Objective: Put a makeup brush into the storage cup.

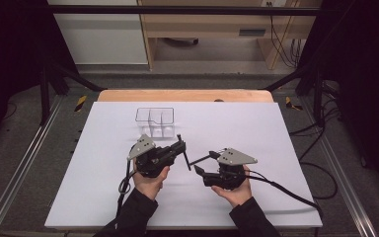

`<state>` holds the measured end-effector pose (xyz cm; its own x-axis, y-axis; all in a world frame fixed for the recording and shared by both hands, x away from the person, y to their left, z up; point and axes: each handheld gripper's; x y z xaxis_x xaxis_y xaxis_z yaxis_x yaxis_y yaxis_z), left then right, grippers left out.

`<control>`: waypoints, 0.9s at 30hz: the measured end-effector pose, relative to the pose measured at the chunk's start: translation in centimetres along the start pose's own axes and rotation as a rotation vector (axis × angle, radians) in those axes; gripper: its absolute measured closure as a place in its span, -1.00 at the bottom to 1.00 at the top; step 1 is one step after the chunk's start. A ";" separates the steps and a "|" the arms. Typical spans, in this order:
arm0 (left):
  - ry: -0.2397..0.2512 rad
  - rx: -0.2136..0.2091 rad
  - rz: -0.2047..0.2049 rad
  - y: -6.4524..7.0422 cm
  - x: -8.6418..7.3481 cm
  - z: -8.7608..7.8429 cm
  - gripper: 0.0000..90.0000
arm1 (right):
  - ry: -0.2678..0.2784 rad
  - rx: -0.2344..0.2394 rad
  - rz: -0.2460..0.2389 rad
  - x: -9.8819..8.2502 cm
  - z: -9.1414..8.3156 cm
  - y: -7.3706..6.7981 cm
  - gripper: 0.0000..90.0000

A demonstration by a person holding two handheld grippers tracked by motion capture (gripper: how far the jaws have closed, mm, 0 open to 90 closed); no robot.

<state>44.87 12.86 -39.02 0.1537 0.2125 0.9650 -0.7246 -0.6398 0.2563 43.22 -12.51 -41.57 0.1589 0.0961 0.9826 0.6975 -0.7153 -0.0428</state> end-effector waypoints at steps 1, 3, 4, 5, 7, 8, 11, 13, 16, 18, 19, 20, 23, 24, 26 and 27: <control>-0.003 0.006 0.003 -0.2 0.2 -0.2 0.84 | -0.003 -0.001 0.002 0.0 -0.1 0.1 -0.42; -0.004 0.016 0.011 -0.5 0.5 -0.6 0.84 | -0.006 -0.003 0.005 0.0 -0.2 0.2 -0.48; -0.004 0.021 0.013 -0.6 0.6 -0.8 0.84 | -0.008 -0.005 0.007 0.0 -0.3 0.3 -0.51; -0.004 0.027 0.018 -0.8 0.8 -1.0 0.84 | -0.011 -0.007 0.013 0.0 -0.3 0.4 -0.55; -0.005 0.037 0.027 -1.0 1.1 -1.3 0.84 | -0.011 -0.015 0.016 0.0 -0.6 0.6 -0.59; -0.007 0.042 0.030 -1.2 1.3 -1.5 0.84 | -0.014 -0.019 0.017 0.0 -0.7 0.7 -0.61; -0.013 0.059 0.043 -1.6 1.7 -2.0 0.84 | -0.019 -0.033 0.022 0.0 -1.0 1.1 -0.67; -0.015 0.068 0.046 -1.9 2.0 -2.3 0.84 | -0.025 -0.041 0.018 0.1 -1.2 1.3 -0.70; -0.015 0.084 0.050 -2.3 2.4 -2.6 0.84 | -0.024 -0.053 0.025 0.1 -1.5 1.6 -0.73; -0.019 0.093 0.057 -2.5 2.6 -2.8 0.84 | -0.027 -0.060 0.027 0.1 -1.7 1.8 -0.75; -0.023 0.097 0.064 -2.6 2.7 -2.9 0.84 | -0.029 -0.067 0.031 0.1 -1.8 2.0 -0.75; -0.020 0.102 0.066 -2.7 2.9 -3.0 0.84 | -0.026 -0.071 0.032 0.1 -1.9 2.1 -0.75; -0.021 0.112 0.076 -3.0 3.4 -3.2 0.84 | -0.033 -0.087 0.035 0.0 -2.2 2.5 -0.76; -0.022 0.115 0.078 -3.1 3.6 -3.2 0.84 | -0.035 -0.089 0.039 0.0 -2.2 2.6 -0.77; -0.022 0.119 0.087 -3.3 4.0 -3.2 0.84 | -0.037 -0.093 0.042 -0.1 -2.4 2.8 -0.78; -0.023 0.121 0.091 -3.3 4.2 -3.2 0.84 | -0.038 -0.096 0.045 -0.1 -2.5 2.9 -0.78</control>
Point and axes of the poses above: each handheld gripper's, and its own axes: z roughly forward along the jaws, x roughly out of its top, y roughly to its right, and after that the axes turned 13 degrees about y, right-handed
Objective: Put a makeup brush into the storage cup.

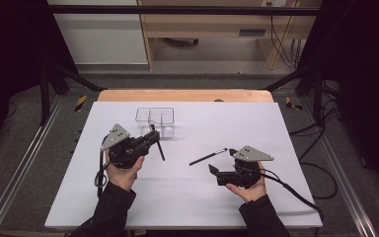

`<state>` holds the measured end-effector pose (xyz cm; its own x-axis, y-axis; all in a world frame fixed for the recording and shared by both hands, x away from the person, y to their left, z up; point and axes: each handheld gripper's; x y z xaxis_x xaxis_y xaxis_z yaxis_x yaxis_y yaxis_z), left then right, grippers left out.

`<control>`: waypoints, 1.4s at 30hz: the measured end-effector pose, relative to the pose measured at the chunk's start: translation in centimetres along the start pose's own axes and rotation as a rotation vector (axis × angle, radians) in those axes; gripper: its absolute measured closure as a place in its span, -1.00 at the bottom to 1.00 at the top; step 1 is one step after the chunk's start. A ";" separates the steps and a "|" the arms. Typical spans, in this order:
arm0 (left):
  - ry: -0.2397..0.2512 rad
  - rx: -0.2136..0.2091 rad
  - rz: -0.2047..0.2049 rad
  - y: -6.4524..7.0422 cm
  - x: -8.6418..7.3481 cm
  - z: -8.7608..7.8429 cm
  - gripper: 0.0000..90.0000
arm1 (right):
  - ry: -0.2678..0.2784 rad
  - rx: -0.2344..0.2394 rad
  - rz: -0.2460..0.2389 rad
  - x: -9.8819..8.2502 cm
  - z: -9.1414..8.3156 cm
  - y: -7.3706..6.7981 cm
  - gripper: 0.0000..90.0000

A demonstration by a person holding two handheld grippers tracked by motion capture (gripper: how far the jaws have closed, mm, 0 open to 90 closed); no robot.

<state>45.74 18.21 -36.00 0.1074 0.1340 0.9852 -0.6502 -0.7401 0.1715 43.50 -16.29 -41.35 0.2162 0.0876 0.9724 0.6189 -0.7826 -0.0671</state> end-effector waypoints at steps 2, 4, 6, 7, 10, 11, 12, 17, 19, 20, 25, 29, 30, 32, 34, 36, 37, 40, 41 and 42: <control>0.001 0.003 0.005 -0.1 0.3 0.1 0.84 | -0.004 -0.005 0.003 0.0 -0.1 0.1 -0.79; -0.004 0.007 0.017 -0.3 0.5 0.2 0.84 | -0.006 -0.007 0.005 0.0 -0.1 0.3 -0.79; -0.014 0.015 0.027 -0.3 0.6 0.5 0.84 | -0.005 -0.013 0.007 -0.1 -0.2 0.3 -0.80; -0.015 0.016 0.028 -0.4 0.6 0.6 0.84 | -0.005 -0.016 0.007 -0.1 -0.2 0.4 -0.80; -0.023 0.019 0.037 -0.5 0.7 1.0 0.84 | -0.006 -0.023 0.011 -0.1 -0.3 0.6 -0.81; -0.025 0.019 0.040 -0.5 0.8 1.1 0.84 | -0.005 -0.028 0.014 -0.1 -0.3 0.7 -0.81; -0.028 0.027 0.051 -0.6 0.9 1.2 0.84 | -0.006 -0.030 0.015 -0.1 -0.3 0.7 -0.81; -0.033 0.032 0.057 -0.8 1.1 1.8 0.84 | -0.007 -0.034 0.011 -0.1 -0.4 0.9 -0.81; -0.034 0.032 0.053 -0.9 1.2 2.0 0.84 | -0.006 -0.037 0.012 -0.1 -0.4 0.9 -0.81; -0.036 0.033 0.051 -1.0 1.2 2.1 0.84 | -0.004 -0.036 0.016 -0.1 -0.4 0.9 -0.81; -0.040 0.039 0.053 -1.3 1.5 2.8 0.84 | -0.006 -0.037 0.022 -0.1 -0.4 1.0 -0.82; -0.039 0.045 0.050 -1.6 1.9 3.3 0.84 | -0.012 -0.041 0.023 -0.2 -0.3 1.1 -0.82; -0.040 0.047 0.050 -1.7 1.9 3.4 0.84 | -0.015 -0.041 0.024 -0.2 -0.3 1.1 -0.82; -0.043 0.054 0.057 -1.9 2.1 3.7 0.84 | -0.017 -0.043 0.025 -0.2 -0.3 1.2 -0.83; -0.043 0.059 0.055 -2.1 2.2 4.0 0.84 | -0.020 -0.046 0.023 -0.3 -0.3 1.2 -0.83; -0.043 0.063 0.052 -2.3 2.4 4.2 0.84 | -0.023 -0.048 0.021 -0.3 -0.2 1.2 -0.84; -0.044 0.065 0.054 -2.4 2.5 4.3 0.84 | -0.023 -0.048 0.020 -0.3 -0.2 1.2 -0.84; -0.050 0.072 0.056 -2.8 2.7 4.6 0.84 | -0.028 -0.051 0.018 -0.3 -0.2 1.2 -0.84; -0.052 0.076 0.058 -2.8 2.7 4.8 0.84 | -0.030 -0.051 0.016 -0.3 -0.2 1.2 -0.84; -0.053 0.078 0.057 -2.9 2.8 4.9 0.84 | -0.032 -0.053 0.015 -0.3 -0.2 1.2 -0.84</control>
Point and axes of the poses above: each handheld gripper's, and its own axes: z roughly forward along the jaws, x roughly out of its top, y roughly to its right, and after that the axes turned 13 degrees about y, right-handed
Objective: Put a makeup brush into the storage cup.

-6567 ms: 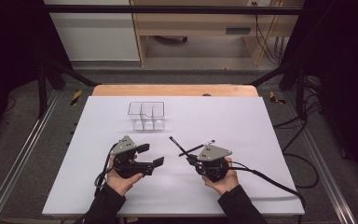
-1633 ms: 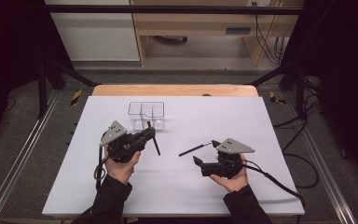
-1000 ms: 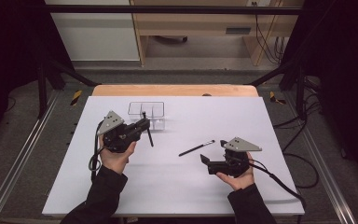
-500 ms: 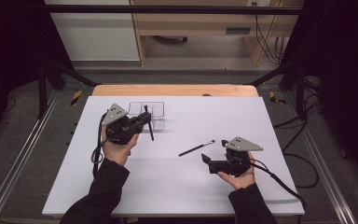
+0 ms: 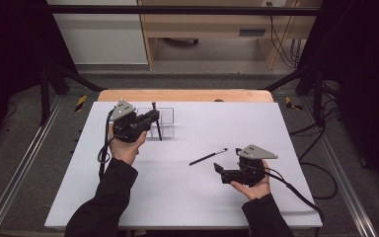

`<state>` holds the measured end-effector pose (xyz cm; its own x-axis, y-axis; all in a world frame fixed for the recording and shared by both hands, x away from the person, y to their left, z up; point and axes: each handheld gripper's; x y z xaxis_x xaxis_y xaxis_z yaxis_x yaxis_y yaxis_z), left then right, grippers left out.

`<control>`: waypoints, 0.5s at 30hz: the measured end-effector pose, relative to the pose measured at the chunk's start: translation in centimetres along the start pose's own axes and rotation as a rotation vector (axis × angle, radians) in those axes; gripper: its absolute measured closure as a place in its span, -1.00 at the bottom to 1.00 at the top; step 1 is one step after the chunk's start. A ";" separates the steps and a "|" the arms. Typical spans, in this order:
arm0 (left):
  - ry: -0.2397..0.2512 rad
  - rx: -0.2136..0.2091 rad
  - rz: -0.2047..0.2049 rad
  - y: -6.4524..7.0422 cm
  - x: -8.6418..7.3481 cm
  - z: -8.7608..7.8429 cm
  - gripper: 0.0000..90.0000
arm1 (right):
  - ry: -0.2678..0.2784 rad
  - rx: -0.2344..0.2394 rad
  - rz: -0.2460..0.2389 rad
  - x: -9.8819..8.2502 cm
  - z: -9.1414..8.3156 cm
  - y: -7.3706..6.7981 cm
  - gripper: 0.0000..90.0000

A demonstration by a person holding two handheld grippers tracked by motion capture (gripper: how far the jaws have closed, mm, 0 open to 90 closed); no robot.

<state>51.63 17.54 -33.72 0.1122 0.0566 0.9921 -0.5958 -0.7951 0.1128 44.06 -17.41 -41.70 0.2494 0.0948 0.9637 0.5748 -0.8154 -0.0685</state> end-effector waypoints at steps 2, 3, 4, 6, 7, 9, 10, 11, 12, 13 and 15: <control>0.001 0.004 0.000 -0.2 0.1 0.2 0.84 | -0.002 -0.001 -0.003 0.0 0.0 0.0 -0.84; 0.001 0.004 -0.003 -0.3 0.2 0.3 0.84 | -0.004 -0.003 -0.003 0.0 0.0 0.0 -0.84; 0.002 0.007 -0.003 -0.4 0.3 0.4 0.84 | -0.004 -0.003 -0.004 0.0 0.0 0.1 -0.84; 0.000 0.014 0.000 -0.5 0.4 0.6 0.84 | -0.002 -0.005 -0.002 0.0 0.0 0.1 -0.84; -0.001 0.017 0.003 -0.6 0.4 0.7 0.84 | -0.002 -0.005 -0.001 0.1 0.0 0.1 -0.84; -0.002 0.023 0.009 -0.8 0.6 1.0 0.84 | -0.004 -0.006 -0.001 0.1 0.0 0.1 -0.84; -0.003 0.026 0.010 -0.9 0.7 1.1 0.84 | -0.004 -0.005 -0.003 0.1 0.0 0.1 -0.84; -0.002 0.029 0.008 -0.9 0.8 1.3 0.84 | -0.005 -0.004 -0.002 0.0 0.0 0.1 -0.84; 0.002 0.031 0.004 -1.0 0.9 1.4 0.84 | -0.007 -0.004 -0.003 0.0 0.0 0.1 -0.84; 0.002 0.032 0.005 -1.0 1.1 1.5 0.84 | -0.008 -0.005 0.000 0.0 0.0 0.1 -0.84; 0.002 0.039 0.016 -1.1 1.3 1.7 0.84 | -0.010 -0.005 0.000 0.0 0.0 0.1 -0.84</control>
Point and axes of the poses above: each handheld gripper's, and its own axes: z roughly forward along the jaws, x roughly out of its top, y roughly to its right, and after that the axes turned 13 degrees about y, right-handed
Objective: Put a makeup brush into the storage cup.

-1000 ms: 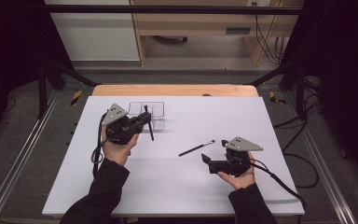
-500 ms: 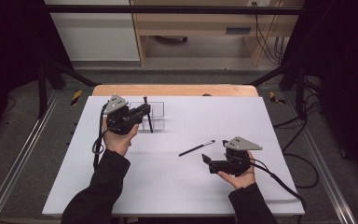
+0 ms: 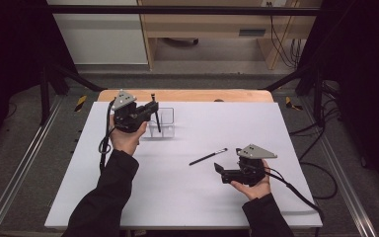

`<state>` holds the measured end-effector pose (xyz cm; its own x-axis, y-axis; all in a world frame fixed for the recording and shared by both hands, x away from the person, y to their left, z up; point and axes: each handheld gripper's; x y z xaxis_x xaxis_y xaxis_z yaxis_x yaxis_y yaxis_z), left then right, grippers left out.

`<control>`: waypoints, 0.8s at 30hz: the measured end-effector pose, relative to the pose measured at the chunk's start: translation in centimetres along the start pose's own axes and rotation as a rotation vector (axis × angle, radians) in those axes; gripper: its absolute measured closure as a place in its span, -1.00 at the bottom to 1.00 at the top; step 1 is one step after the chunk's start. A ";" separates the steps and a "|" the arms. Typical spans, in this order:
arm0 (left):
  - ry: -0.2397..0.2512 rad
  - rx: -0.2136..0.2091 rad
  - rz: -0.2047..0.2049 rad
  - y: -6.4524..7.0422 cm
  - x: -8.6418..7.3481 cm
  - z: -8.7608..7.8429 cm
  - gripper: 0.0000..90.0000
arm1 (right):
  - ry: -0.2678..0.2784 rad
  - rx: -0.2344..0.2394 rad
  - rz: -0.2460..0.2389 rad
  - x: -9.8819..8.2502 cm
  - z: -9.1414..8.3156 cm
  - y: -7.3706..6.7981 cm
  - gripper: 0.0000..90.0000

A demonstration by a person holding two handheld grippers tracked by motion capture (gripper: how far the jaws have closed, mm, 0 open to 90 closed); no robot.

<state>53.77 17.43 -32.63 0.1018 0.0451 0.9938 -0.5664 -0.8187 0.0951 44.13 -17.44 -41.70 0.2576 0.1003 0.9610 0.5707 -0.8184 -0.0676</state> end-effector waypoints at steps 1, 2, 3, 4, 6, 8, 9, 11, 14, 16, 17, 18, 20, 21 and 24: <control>-0.001 0.005 0.005 -0.1 0.1 0.1 0.84 | 0.000 0.001 0.000 0.0 0.0 0.0 -0.84; 0.000 0.010 0.005 -0.1 0.2 0.3 0.84 | 0.001 0.001 -0.002 0.0 0.0 0.0 -0.84; -0.001 0.013 0.003 -0.3 0.2 0.4 0.84 | 0.003 0.002 -0.003 0.0 0.0 0.0 -0.84; 0.001 0.018 0.000 -0.4 0.3 0.5 0.84 | 0.003 0.001 -0.003 0.1 -0.1 0.1 -0.84; -0.002 0.025 -0.003 -0.7 0.3 0.7 0.84 | 0.005 0.002 -0.003 0.1 -0.1 0.1 -0.84; -0.004 0.033 -0.005 -1.1 0.3 0.9 0.84 | 0.003 0.002 -0.001 0.1 0.0 0.1 -0.84; -0.005 0.036 -0.009 -1.2 0.3 1.1 0.84 | 0.001 0.003 -0.004 0.0 0.0 0.1 -0.84; -0.007 0.041 -0.010 -1.6 0.3 1.4 0.84 | -0.001 0.002 -0.003 0.0 0.0 0.1 -0.84; -0.013 0.051 -0.009 -2.0 0.4 1.8 0.84 | -0.002 0.002 -0.005 0.0 0.0 0.1 -0.84; -0.015 0.056 -0.011 -2.3 0.5 1.9 0.84 | -0.004 0.002 -0.005 0.0 0.0 0.1 -0.84; -0.014 0.060 -0.011 -2.5 0.5 2.0 0.84 | -0.004 0.002 -0.004 0.0 0.0 0.1 -0.84; -0.012 0.061 -0.012 -2.6 0.6 2.1 0.84 | -0.004 0.002 -0.002 0.0 0.1 0.0 -0.84; -0.014 0.066 -0.007 -2.7 0.6 2.4 0.84 | -0.007 0.003 -0.002 0.0 0.1 0.0 -0.84; -0.010 0.067 -0.007 -2.8 0.6 2.5 0.84 | -0.007 0.004 -0.003 -0.1 0.1 0.0 -0.84; -0.005 0.063 -0.024 -3.2 0.6 2.8 0.84 | -0.003 0.007 0.001 0.0 0.1 0.0 -0.84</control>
<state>57.90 18.47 -32.51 0.1189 0.0624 0.9909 -0.5113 -0.8517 0.1150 44.19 -17.43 -41.70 0.2599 0.1013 0.9603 0.5762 -0.8143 -0.0700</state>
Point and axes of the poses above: each handheld gripper's, and its own axes: z roughly forward along the jaws, x roughly out of its top, y roughly to its right, and after that the axes turned 13 degrees about y, right-handed
